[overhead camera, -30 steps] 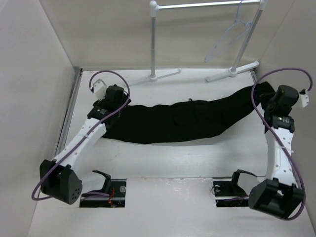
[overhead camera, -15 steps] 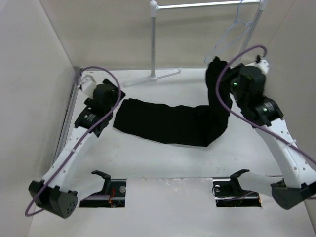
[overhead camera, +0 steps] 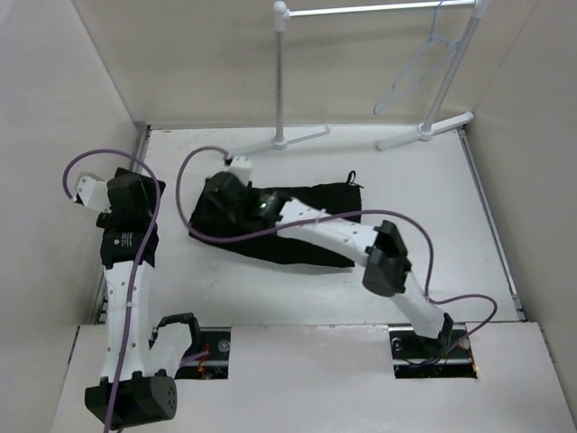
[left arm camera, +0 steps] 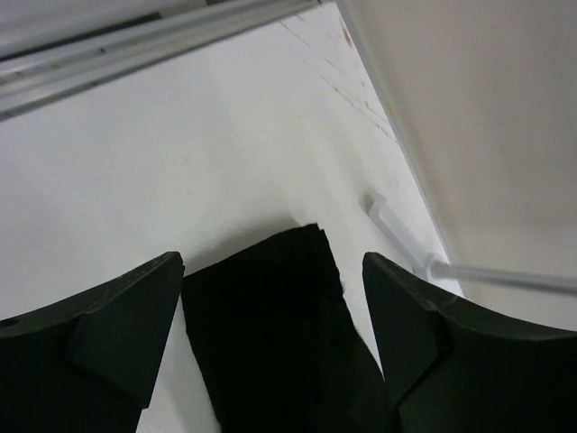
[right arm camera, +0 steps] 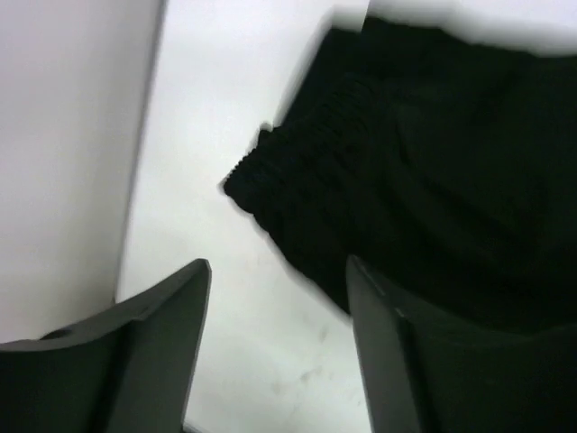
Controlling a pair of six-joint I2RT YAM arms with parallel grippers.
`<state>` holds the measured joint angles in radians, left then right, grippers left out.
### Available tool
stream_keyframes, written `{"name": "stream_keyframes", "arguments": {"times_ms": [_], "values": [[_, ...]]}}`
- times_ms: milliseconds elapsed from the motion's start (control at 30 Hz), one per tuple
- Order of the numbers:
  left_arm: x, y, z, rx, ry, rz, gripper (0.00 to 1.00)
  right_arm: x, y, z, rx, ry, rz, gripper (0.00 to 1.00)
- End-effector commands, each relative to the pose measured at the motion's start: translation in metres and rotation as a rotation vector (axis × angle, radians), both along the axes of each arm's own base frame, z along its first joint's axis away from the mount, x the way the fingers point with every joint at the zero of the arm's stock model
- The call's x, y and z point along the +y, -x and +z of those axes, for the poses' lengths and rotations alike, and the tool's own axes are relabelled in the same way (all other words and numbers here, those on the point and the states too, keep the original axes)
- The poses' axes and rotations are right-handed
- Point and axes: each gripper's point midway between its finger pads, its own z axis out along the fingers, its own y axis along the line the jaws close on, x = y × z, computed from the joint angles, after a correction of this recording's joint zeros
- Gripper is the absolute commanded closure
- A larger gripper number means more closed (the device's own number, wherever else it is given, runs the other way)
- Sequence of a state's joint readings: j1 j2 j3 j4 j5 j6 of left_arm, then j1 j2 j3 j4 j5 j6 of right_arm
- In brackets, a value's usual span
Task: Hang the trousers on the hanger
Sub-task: Fold the trousers at the center of the board.
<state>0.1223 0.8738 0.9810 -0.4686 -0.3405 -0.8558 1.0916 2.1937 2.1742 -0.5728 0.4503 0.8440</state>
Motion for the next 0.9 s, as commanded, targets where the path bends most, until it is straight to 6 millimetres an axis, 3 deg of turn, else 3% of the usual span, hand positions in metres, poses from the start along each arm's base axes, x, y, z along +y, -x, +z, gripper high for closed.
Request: {"name": "stream_keyframes", "arguments": {"times_ms": [0, 67, 100, 200, 267, 300, 433, 467, 533, 633, 767, 867], "values": [[0.012, 0.002, 0.008, -0.028, -0.001, 0.033, 0.20, 0.017, 0.032, 0.034, 0.034, -0.043, 0.107, 0.24], [0.012, -0.005, 0.007, -0.027, 0.002, 0.026, 0.20, -0.001, 0.031, 0.050, 0.018, -0.041, 0.093, 0.19], [0.006, -0.013, 0.007, -0.028, 0.004, 0.000, 0.20, -0.019, 0.021, 0.063, 0.000, -0.057, 0.065, 0.19], [-0.024, -0.037, -0.001, -0.017, 0.012, -0.107, 0.20, -0.078, 0.003, 0.089, -0.042, -0.133, 0.016, 0.19], [-0.059, -0.054, -0.018, 0.026, 0.006, -0.218, 0.20, -0.118, -0.003, 0.089, -0.041, -0.166, -0.003, 0.23], [-0.077, -0.061, -0.029, 0.050, 0.004, -0.272, 0.20, -0.133, -0.005, 0.084, -0.032, -0.170, -0.012, 0.27], [-0.156, -0.084, -0.074, 0.146, 0.019, -0.496, 0.25, -0.207, -0.008, 0.029, 0.047, -0.140, -0.038, 0.77], [-0.171, -0.089, -0.084, 0.158, 0.016, -0.538, 0.26, -0.223, -0.005, 0.013, 0.069, -0.130, -0.050, 0.82], [-0.189, -0.098, -0.102, 0.173, -0.002, -0.591, 0.28, -0.252, -0.001, -0.018, 0.105, -0.114, -0.070, 0.85], [-0.185, -0.110, -0.131, 0.198, -0.019, -0.574, 0.29, -0.275, -0.001, -0.057, 0.159, -0.121, -0.078, 0.79], [-0.152, -0.118, -0.170, 0.261, -0.017, -0.495, 0.30, -0.287, 0.000, -0.095, 0.236, -0.150, -0.105, 0.58], [-0.128, -0.117, -0.192, 0.289, -0.020, -0.447, 0.30, -0.292, 0.009, -0.124, 0.296, -0.157, -0.130, 0.57]]}}
